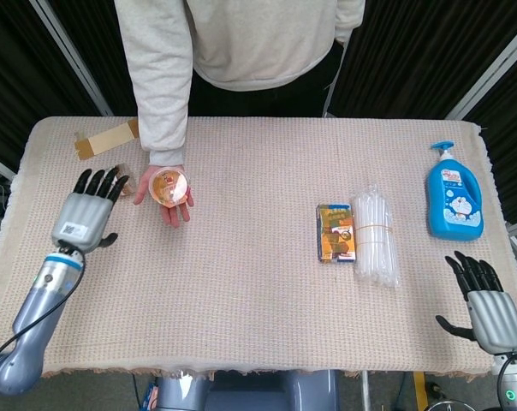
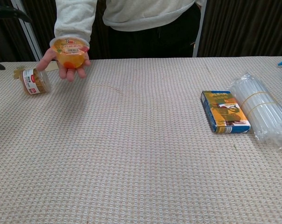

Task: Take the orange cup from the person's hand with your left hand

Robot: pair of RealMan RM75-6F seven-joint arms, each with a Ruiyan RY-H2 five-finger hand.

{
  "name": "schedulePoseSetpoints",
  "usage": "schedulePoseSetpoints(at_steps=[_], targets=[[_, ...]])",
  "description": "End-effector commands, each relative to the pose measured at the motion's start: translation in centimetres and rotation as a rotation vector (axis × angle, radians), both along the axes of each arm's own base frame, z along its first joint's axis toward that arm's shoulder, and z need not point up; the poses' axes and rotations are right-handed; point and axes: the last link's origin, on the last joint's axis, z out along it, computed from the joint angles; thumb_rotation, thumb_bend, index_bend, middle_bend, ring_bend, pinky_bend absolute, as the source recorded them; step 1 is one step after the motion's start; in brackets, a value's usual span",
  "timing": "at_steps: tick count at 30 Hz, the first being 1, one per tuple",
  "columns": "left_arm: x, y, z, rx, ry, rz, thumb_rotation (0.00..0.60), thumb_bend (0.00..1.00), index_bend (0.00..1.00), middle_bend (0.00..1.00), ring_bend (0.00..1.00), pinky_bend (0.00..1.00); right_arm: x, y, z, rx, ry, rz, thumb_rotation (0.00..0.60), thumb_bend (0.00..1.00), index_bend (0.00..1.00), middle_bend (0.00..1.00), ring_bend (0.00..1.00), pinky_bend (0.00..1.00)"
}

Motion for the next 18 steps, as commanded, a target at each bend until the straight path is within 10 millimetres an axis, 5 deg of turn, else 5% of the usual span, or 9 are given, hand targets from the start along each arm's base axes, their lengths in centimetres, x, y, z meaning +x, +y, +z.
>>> schedulePoseSetpoints(at_steps=[1, 18], targets=[[3.7, 2.4, -2.2, -0.038, 0.031, -0.011, 0.6, 0.24, 0.01, 0.0, 0.0, 0.03, -0.1, 0.0, 0.1, 0.0, -0.006, -0.005, 0.6, 0.1, 0.06, 0.0, 0.0, 0.0], [8.6, 6.6, -6.4, 0.002, 0.037, 0.076, 0.6, 0.29, 0.04, 0.0, 0.0, 0.04, -0.2, 0.1, 0.3, 0.005, -0.021, -0.016, 0.6, 0.1, 0.06, 0.0, 0.0, 0.0]])
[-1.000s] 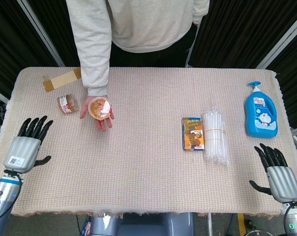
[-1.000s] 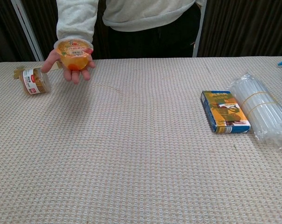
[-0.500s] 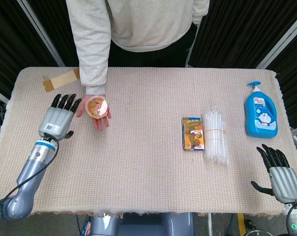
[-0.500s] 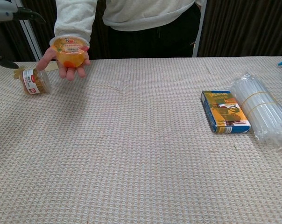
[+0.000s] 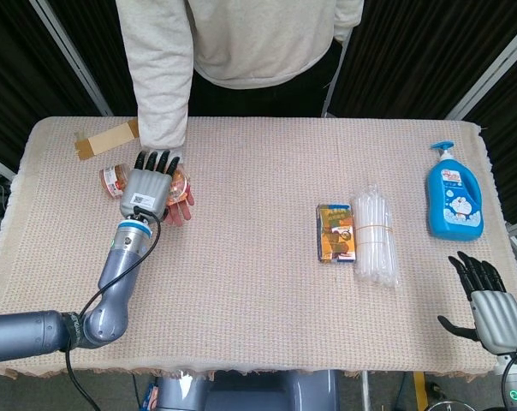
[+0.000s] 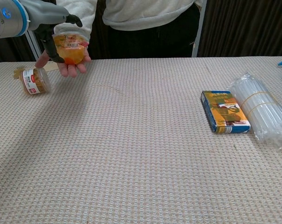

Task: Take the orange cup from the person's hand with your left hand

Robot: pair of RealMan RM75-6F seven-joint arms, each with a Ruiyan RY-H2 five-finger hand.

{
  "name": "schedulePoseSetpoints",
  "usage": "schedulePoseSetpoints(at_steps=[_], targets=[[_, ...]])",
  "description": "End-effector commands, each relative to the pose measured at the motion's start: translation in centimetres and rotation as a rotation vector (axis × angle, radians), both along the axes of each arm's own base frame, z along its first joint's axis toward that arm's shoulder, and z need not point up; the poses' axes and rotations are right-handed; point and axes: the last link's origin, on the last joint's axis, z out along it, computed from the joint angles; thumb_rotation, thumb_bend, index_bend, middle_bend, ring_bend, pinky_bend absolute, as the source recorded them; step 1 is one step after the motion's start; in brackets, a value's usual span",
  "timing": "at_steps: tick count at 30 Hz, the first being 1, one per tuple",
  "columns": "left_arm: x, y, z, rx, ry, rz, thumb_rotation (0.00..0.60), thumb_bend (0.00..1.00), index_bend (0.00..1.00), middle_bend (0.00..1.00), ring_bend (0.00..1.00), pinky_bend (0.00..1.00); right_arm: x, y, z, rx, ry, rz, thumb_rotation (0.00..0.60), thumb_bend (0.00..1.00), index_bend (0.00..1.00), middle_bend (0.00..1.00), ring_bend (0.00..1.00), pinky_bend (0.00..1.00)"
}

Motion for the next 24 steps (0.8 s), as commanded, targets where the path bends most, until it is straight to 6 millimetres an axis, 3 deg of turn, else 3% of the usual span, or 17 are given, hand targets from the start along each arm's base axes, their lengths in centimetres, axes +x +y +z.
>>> schedulePoseSetpoints(at_steps=[1, 10, 13, 15, 17, 24], targets=[[0.4, 0.5, -0.5, 0.005, 0.0, 0.012, 0.6, 0.29, 0.05, 0.0, 0.0, 0.05, 0.0, 0.0, 0.0, -0.001, 0.0, -0.002, 0.6, 0.1, 0.06, 0.0, 0.0, 0.0], [0.6, 1.2, -1.2, 0.022, 0.008, 0.065, 0.6, 0.3, 0.17, 0.04, 0.07, 0.2, -0.1, 0.1, 0.1, -0.004, -0.002, -0.007, 0.6, 0.1, 0.06, 0.0, 0.0, 0.0], [0.8, 1.5, -1.5, 0.027, -0.02, 0.088, 0.6, 0.41, 0.36, 0.18, 0.2, 0.32, -0.1, 0.2, 0.2, -0.005, -0.002, -0.01, 0.6, 0.1, 0.06, 0.0, 0.0, 0.0], [1.1, 1.6, -1.5, 0.04, -0.05, 0.086, 0.6, 0.5, 0.54, 0.35, 0.34, 0.42, -0.1, 0.2, 0.2, -0.006, -0.001, -0.01, 0.6, 0.1, 0.06, 0.0, 0.0, 0.0], [1.5, 1.5, -1.5, 0.062, -0.081, 0.053, 0.6, 0.55, 0.63, 0.43, 0.41, 0.48, -0.1, 0.2, 0.3, -0.008, -0.002, -0.012, 0.6, 0.1, 0.06, 0.0, 0.0, 0.0], [1.8, 0.7, -1.5, 0.105, -0.146, -0.057, 0.6, 0.6, 0.76, 0.55, 0.51, 0.54, -0.1, 0.3, 0.3, -0.011, 0.002, -0.012, 0.6, 0.1, 0.06, 0.0, 0.0, 0.0]])
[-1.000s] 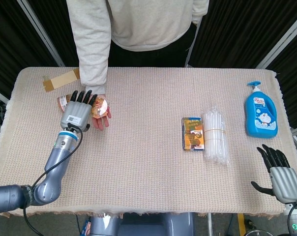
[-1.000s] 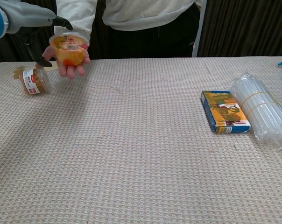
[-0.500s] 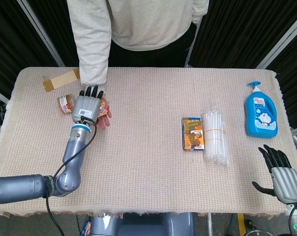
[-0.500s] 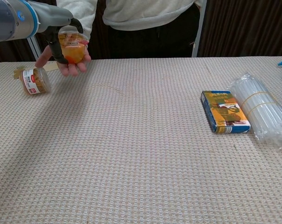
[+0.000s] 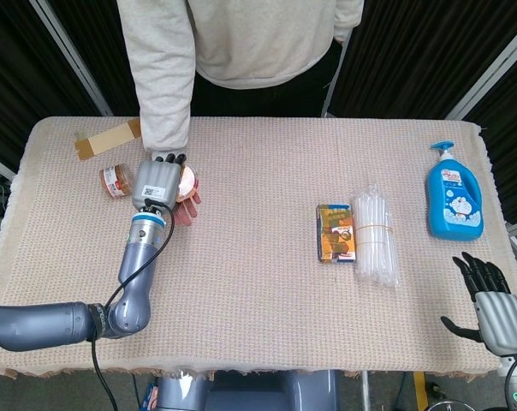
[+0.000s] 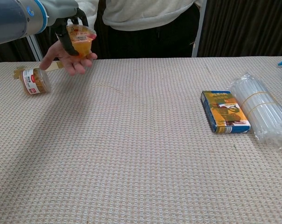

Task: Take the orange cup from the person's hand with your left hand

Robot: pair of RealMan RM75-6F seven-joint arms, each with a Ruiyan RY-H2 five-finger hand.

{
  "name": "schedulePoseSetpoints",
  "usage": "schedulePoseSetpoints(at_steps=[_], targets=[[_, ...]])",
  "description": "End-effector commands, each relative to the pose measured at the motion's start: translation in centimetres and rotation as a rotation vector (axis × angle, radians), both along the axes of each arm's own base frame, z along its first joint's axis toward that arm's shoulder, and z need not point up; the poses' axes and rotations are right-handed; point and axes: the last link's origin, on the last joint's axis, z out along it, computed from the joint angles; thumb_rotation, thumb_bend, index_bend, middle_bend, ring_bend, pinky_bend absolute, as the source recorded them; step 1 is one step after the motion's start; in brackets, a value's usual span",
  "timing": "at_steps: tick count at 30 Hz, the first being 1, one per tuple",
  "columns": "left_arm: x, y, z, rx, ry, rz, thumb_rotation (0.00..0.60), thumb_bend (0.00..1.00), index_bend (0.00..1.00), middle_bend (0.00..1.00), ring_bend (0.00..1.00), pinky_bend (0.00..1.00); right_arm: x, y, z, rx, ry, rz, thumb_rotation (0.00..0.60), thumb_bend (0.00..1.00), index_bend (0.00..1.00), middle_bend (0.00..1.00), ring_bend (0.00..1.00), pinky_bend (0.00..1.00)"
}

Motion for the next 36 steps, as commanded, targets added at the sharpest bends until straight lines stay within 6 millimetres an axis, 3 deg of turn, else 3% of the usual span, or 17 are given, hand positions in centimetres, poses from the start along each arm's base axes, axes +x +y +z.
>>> schedulePoseSetpoints(at_steps=[1, 6, 12, 15, 21, 27, 30, 36], targets=[[-0.1, -0.8, 0.0, 0.024, -0.035, -0.064, 0.6, 0.6, 0.77, 0.55, 0.51, 0.54, 0.0, 0.0, 0.0, 0.0, 0.001, -0.001, 0.6, 0.1, 0.06, 0.0, 0.0, 0.0], [-0.1, -2.0, 1.0, 0.027, -0.089, -0.109, 0.6, 0.6, 0.77, 0.55, 0.51, 0.54, 0.0, 0.0, 0.0, 0.0, 0.004, -0.001, 0.6, 0.1, 0.06, 0.0, 0.0, 0.0], [-0.7, -4.4, 3.7, 0.032, -0.162, -0.153, 0.6, 0.61, 0.77, 0.55, 0.51, 0.54, 0.0, 0.0, 0.0, -0.005, 0.008, 0.0, 0.6, 0.1, 0.06, 0.0, 0.0, 0.0], [-2.9, -7.1, 5.8, 0.037, -0.146, -0.175, 0.6, 0.61, 0.77, 0.55, 0.51, 0.54, 0.0, 0.0, 0.1, -0.006, 0.013, 0.0, 0.6, 0.1, 0.06, 0.0, 0.0, 0.0], [-8.5, -11.9, 7.0, -0.028, -0.116, -0.129, 0.6, 0.6, 0.77, 0.55, 0.51, 0.54, 0.1, 0.0, -0.1, -0.004, 0.016, 0.002, 0.6, 0.1, 0.06, 0.0, 0.0, 0.0], [-13.7, -15.0, 5.9, -0.101, -0.068, -0.077, 0.6, 0.6, 0.76, 0.52, 0.49, 0.53, 0.1, 0.0, -0.1, -0.006, 0.016, 0.001, 0.6, 0.1, 0.06, 0.0, 0.0, 0.0], [-16.2, -16.0, 3.9, -0.165, -0.054, -0.035, 0.6, 0.61, 0.71, 0.47, 0.45, 0.51, 0.1, 0.0, -0.2, -0.006, 0.017, 0.0, 0.6, 0.1, 0.06, 0.0, 0.0, 0.0], [-17.6, -15.6, 0.5, -0.195, 0.018, -0.059, 0.6, 0.55, 0.5, 0.25, 0.29, 0.45, 0.1, -0.1, -0.1, -0.008, 0.018, -0.002, 0.6, 0.1, 0.06, 0.0, 0.0, 0.0]])
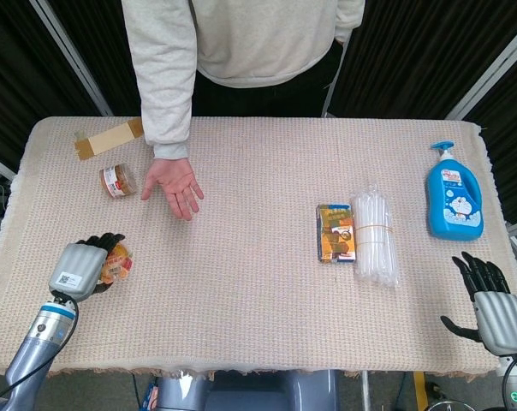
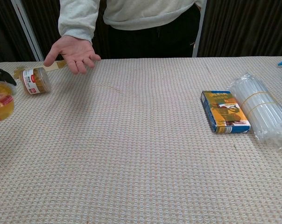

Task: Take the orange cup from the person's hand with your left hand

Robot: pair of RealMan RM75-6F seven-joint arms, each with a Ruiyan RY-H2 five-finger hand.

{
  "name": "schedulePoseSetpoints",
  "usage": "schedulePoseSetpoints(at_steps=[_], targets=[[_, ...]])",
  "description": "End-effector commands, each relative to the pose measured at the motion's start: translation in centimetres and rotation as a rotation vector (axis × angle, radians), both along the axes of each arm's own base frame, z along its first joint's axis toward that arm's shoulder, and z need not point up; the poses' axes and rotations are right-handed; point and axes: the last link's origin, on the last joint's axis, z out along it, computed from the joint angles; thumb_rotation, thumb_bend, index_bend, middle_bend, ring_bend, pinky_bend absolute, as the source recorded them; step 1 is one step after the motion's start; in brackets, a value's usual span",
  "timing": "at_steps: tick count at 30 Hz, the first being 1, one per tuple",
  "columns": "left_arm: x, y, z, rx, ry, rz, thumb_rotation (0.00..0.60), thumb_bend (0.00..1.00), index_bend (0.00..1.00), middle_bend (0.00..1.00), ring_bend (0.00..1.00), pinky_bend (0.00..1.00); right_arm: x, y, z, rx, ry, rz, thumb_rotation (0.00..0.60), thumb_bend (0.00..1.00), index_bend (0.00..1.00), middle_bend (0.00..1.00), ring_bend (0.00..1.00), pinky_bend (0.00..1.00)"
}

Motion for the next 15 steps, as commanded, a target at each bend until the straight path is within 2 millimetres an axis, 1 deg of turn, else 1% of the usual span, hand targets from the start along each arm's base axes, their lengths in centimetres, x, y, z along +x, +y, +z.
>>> schedulePoseSetpoints(at_steps=[1, 3, 4, 5, 6, 7, 9, 11, 15], targets=[[-0.9, -0.1, -3.0, -0.036, 0.037, -0.012, 0.6, 0.53, 0.47, 0.22, 0.26, 0.44, 0.0, 0.0, 0.0, 0.0, -0.001, -0.001, 0.6, 0.1, 0.06, 0.0, 0.0, 0.0], [-0.9, 0.1, -4.3, -0.051, 0.03, 0.0, 0.6, 0.44, 0.35, 0.1, 0.15, 0.38, 0.0, 0.0, 0.0, -0.001, 0.0, 0.0, 0.6, 0.1, 0.06, 0.0, 0.0, 0.0], [-0.9, 0.1, -4.6, -0.057, 0.028, 0.006, 0.6, 0.42, 0.31, 0.07, 0.11, 0.34, 0.0, 0.0, 0.0, -0.001, 0.0, 0.0, 0.6, 0.1, 0.06, 0.0, 0.0, 0.0], [-0.9, 0.2, -5.2, -0.069, 0.029, 0.017, 0.6, 0.37, 0.25, 0.02, 0.06, 0.28, 0.0, 0.0, 0.1, -0.001, 0.0, 0.0, 0.6, 0.1, 0.06, 0.0, 0.0, 0.0], [-1.0, 0.3, -5.7, -0.08, 0.034, 0.027, 0.6, 0.34, 0.22, 0.01, 0.03, 0.24, 0.0, 0.0, 0.1, -0.001, 0.0, 0.0, 0.6, 0.1, 0.06, 0.0, 0.0, 0.0], [-1.0, 0.3, -6.2, -0.091, 0.036, 0.036, 0.6, 0.31, 0.19, 0.0, 0.01, 0.21, 0.0, 0.0, 0.1, -0.002, 0.0, 0.001, 0.6, 0.1, 0.06, 0.0, 0.0, 0.0], [-1.0, 0.3, -6.9, -0.109, 0.035, 0.048, 0.6, 0.24, 0.11, 0.0, 0.0, 0.14, 0.0, 0.0, 0.1, -0.002, 0.0, 0.001, 0.6, 0.1, 0.06, 0.0, 0.0, 0.0], [-1.1, 0.2, -7.3, -0.124, 0.04, 0.06, 0.6, 0.18, 0.06, 0.0, 0.0, 0.09, -0.1, 0.0, 0.1, -0.003, -0.001, 0.001, 0.6, 0.1, 0.06, 0.0, 0.0, 0.0], [-1.1, 0.2, -7.2, -0.117, 0.043, 0.063, 0.6, 0.13, 0.0, 0.0, 0.0, 0.01, -0.1, 0.0, 0.1, -0.002, -0.001, 0.001, 0.6, 0.1, 0.06, 0.0, 0.0, 0.0]])
